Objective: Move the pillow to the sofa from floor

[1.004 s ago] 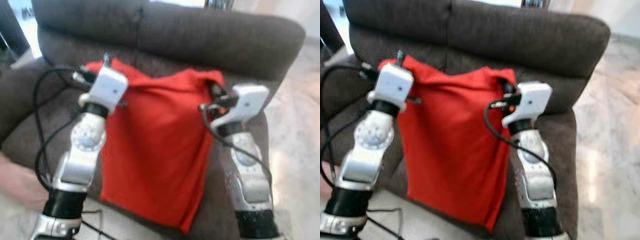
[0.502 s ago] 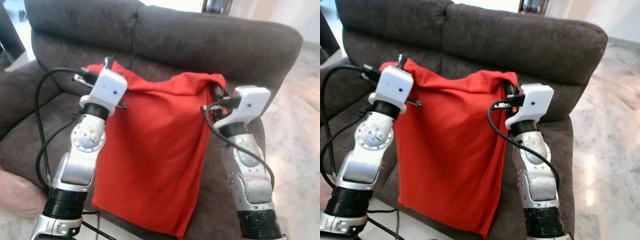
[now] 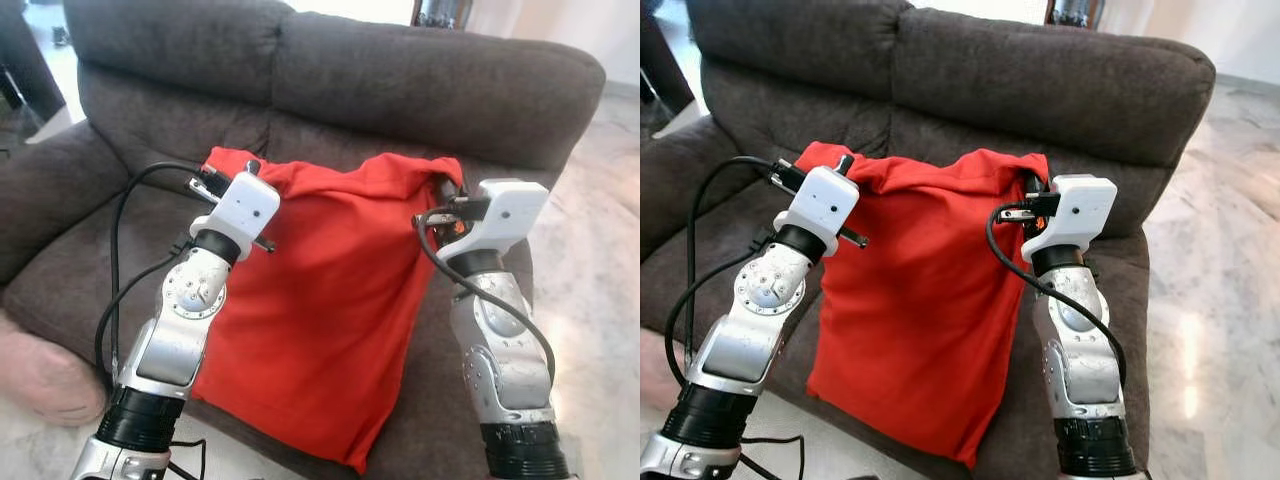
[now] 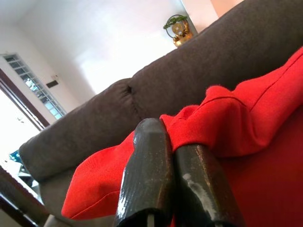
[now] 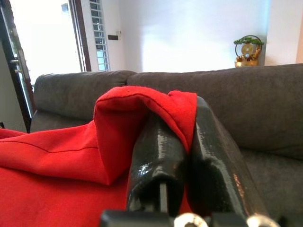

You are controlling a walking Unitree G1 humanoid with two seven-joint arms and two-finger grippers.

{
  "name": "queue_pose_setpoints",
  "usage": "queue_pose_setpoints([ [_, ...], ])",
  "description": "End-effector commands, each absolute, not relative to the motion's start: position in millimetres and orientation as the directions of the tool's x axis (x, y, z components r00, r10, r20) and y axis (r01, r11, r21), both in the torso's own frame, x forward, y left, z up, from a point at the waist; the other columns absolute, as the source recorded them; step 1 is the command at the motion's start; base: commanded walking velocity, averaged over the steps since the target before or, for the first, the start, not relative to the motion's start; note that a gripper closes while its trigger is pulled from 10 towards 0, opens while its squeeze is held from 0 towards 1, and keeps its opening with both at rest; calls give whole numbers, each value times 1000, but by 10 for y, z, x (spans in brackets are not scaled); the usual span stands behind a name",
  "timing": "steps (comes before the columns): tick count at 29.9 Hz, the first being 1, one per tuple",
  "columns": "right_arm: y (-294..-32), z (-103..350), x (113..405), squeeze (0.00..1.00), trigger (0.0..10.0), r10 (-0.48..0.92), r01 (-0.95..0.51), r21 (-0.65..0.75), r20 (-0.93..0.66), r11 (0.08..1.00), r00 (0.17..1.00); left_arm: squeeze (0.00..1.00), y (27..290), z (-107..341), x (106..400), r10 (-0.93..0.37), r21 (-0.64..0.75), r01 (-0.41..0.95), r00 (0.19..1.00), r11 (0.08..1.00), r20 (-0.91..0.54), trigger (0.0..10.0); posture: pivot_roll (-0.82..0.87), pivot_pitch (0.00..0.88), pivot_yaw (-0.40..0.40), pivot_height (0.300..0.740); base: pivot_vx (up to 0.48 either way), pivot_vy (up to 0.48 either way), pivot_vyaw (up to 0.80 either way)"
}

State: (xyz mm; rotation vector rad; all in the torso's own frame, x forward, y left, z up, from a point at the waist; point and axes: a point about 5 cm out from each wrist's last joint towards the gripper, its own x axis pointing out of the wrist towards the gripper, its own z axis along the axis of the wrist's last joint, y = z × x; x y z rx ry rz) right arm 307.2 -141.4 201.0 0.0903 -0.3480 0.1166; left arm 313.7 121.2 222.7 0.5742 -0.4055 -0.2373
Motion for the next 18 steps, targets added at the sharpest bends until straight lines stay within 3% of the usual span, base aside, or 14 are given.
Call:
queue_pose_setpoints([
  [1, -1435, 2004, 3075, 0, 10000, 94, -120, 57, 335, 991, 938, 0, 1169, 2234, 3122, -352, 587, 122, 888, 800, 295, 10000, 133, 62, -33, 740, 0, 0, 0],
  [15, -1440, 1917, 3086, 0, 10000, 100, -115, 34, 286, 993, 953, 0, 1172, 2222, 3130, -346, 608, 109, 893, 786, 287, 10000, 133, 65, -33, 740, 0, 0, 0],
  [16, -1439, 1918, 3086, 0, 10000, 101, -115, 34, 285, 993, 953, 141, 1170, 2219, 3130, -347, 607, 112, 893, 787, 286, 10000, 132, 65, -33, 740, 0, 0, 0],
  [17, -1440, 1918, 3086, 0, 10000, 101, -116, 34, 285, 993, 953, 898, 1168, 2217, 3130, -347, 606, 113, 894, 787, 285, 10000, 132, 65, -33, 740, 0, 0, 0],
  [18, -1439, 1917, 3085, 1000, 10000, 102, -117, 35, 284, 993, 953, 1000, 1166, 2213, 3130, -348, 606, 114, 894, 787, 284, 10000, 131, 65, -33, 740, 0, 0, 0],
])
